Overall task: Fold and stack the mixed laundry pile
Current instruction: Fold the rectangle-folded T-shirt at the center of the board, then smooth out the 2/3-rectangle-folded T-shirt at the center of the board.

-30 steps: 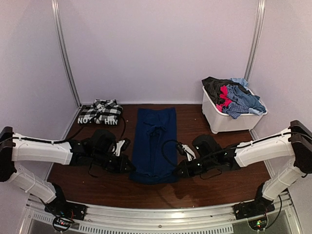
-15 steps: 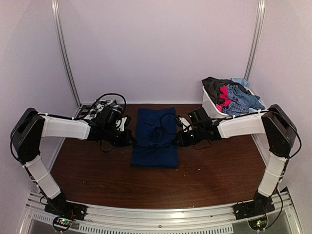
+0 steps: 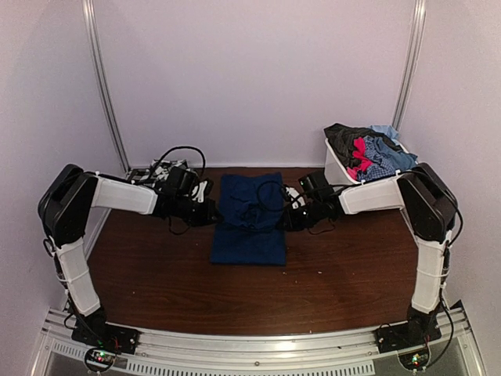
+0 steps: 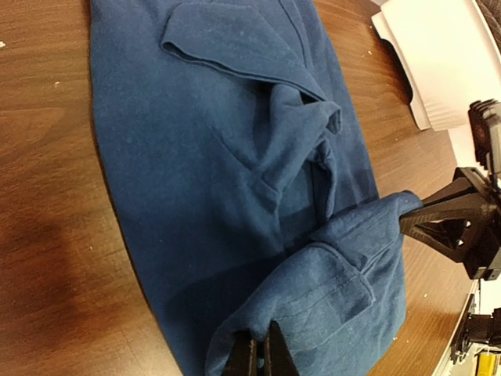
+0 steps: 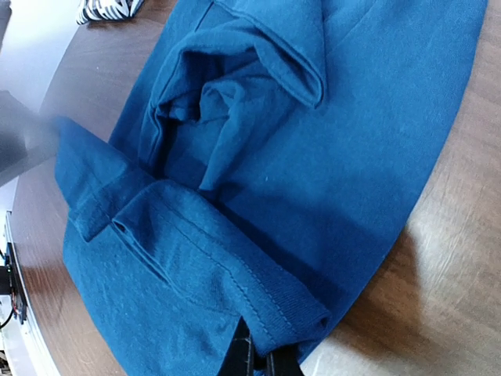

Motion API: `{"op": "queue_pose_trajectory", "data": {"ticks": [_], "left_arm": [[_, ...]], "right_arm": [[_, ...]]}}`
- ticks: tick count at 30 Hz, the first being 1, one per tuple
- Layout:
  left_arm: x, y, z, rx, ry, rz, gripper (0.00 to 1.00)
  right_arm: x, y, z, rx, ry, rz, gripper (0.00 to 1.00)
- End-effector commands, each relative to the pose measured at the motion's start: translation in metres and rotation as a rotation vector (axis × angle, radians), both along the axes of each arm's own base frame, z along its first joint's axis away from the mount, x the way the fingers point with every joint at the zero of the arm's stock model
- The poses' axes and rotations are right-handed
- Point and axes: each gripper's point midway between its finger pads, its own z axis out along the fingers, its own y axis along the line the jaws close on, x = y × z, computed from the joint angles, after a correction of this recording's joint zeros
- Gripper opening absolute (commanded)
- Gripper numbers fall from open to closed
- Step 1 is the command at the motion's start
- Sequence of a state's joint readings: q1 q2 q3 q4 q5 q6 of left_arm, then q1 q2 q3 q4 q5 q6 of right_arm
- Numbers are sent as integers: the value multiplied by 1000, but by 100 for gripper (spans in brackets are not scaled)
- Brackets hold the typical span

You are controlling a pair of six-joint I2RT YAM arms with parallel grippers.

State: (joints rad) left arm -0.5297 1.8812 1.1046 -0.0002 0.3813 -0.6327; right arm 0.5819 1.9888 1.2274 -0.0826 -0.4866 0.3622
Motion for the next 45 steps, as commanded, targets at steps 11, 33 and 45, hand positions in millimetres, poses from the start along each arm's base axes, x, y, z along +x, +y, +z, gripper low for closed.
{"op": "queue_pose_trajectory", "data": {"ticks": [11, 33, 45], "left_arm": [[50, 22, 47, -74, -148, -10, 43], [-107, 14, -28, -31, 35, -200, 35], [-138, 55, -33, 21, 58, -128, 35]], "right_arm": [[36, -25, 62, 82, -100, -50, 46], [-101, 12, -16, 178, 183, 149, 28], [-129, -20, 14, 146, 172, 108, 38]]}}
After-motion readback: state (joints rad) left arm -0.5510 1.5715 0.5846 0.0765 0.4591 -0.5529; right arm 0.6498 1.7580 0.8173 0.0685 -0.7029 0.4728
